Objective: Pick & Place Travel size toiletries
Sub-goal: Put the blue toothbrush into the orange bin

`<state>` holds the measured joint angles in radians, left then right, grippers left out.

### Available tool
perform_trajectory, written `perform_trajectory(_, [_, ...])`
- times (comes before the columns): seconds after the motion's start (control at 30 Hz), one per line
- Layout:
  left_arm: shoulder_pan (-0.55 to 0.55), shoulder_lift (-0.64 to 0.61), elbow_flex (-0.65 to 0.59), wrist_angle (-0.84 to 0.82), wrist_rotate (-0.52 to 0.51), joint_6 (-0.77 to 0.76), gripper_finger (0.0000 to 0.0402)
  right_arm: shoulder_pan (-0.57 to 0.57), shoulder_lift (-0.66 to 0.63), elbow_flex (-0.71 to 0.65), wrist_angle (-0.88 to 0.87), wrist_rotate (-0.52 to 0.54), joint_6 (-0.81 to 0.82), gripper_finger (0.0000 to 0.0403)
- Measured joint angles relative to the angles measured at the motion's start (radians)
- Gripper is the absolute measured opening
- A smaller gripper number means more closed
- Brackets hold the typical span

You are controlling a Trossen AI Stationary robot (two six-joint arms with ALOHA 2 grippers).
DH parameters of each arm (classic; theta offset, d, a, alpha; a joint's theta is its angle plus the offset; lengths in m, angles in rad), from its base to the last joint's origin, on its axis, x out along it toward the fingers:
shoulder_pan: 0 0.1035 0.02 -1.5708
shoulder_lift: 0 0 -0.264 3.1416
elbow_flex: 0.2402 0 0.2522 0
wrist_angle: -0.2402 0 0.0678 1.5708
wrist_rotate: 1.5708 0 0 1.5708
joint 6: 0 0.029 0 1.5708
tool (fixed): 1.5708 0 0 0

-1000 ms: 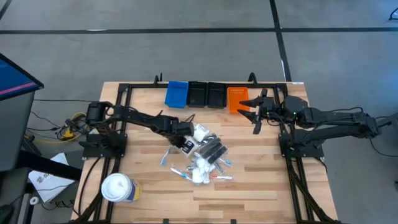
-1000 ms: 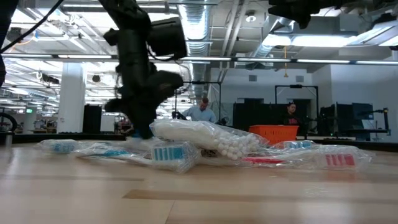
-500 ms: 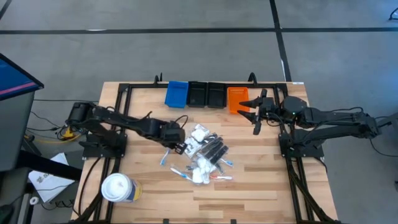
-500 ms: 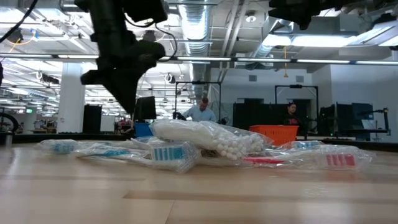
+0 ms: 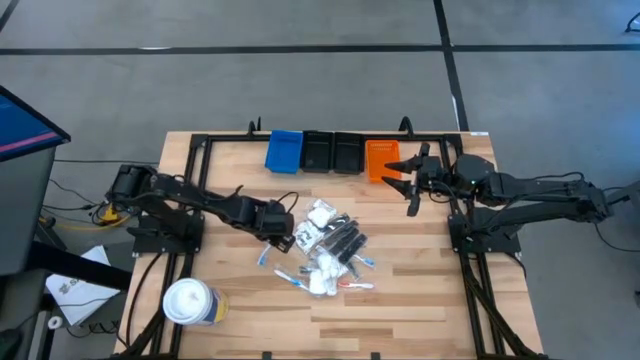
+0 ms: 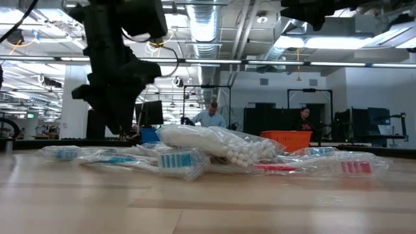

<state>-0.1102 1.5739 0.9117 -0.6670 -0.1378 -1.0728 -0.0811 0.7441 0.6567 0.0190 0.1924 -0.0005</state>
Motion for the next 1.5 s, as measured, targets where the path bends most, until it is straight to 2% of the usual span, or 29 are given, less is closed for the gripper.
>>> perform_trajectory(0.1, [-0.008, 0.025, 0.000, 0.070, 0.080, 0.023, 0.0144, 0.000, 0.000, 0.000, 0.000, 0.000, -0.007, 0.0159])
perform_trajectory(0.17, [-0.009, 0.047, 0.000, 0.096, 0.116, 0.041, 0.0125, 0.000, 0.000, 0.000, 0.001, 0.000, -0.008, 0.0159])
perform_trajectory(0.37, [0.043, 0.101, 0.000, 0.102, 0.204, 0.053, 0.0013, 0.000, 0.000, 0.000, 0.003, 0.000, -0.023, 0.0159])
perform_trajectory(0.57, [0.070, 0.102, 0.000, 0.073, 0.186, 0.074, 0.0001, 0.000, 0.000, 0.000, -0.001, 0.000, -0.026, 0.0159])
perform_trajectory(0.8, [0.130, 0.102, 0.000, -0.033, 0.098, 0.094, 0.0001, 0.000, 0.000, 0.000, -0.010, 0.000, -0.026, 0.0159])
perform_trajectory(1.03, [0.079, 0.040, 0.000, -0.035, 0.110, 0.033, 0.0001, 0.000, 0.000, 0.000, -0.012, 0.000, -0.026, 0.0159])
perform_trajectory(1.13, [0.049, -0.019, 0.000, -0.085, 0.056, -0.023, 0.0001, 0.000, 0.000, 0.000, -0.012, 0.000, -0.026, 0.0159])
perform_trajectory(1.3, [0.033, -0.128, -0.012, -0.134, -0.113, -0.117, 0.0001, 0.000, 0.000, 0.000, -0.012, 0.000, -0.025, 0.0159])
perform_trajectory(1.37, [0.018, -0.138, -0.036, -0.104, -0.101, -0.129, 0.0001, 0.000, 0.000, 0.000, -0.013, 0.000, -0.025, 0.0159])
perform_trajectory(1.5, [0.003, -0.101, -0.095, -0.046, 0.025, -0.130, 0.0001, -0.004, 0.000, 0.000, -0.013, 0.000, -0.020, 0.0159])
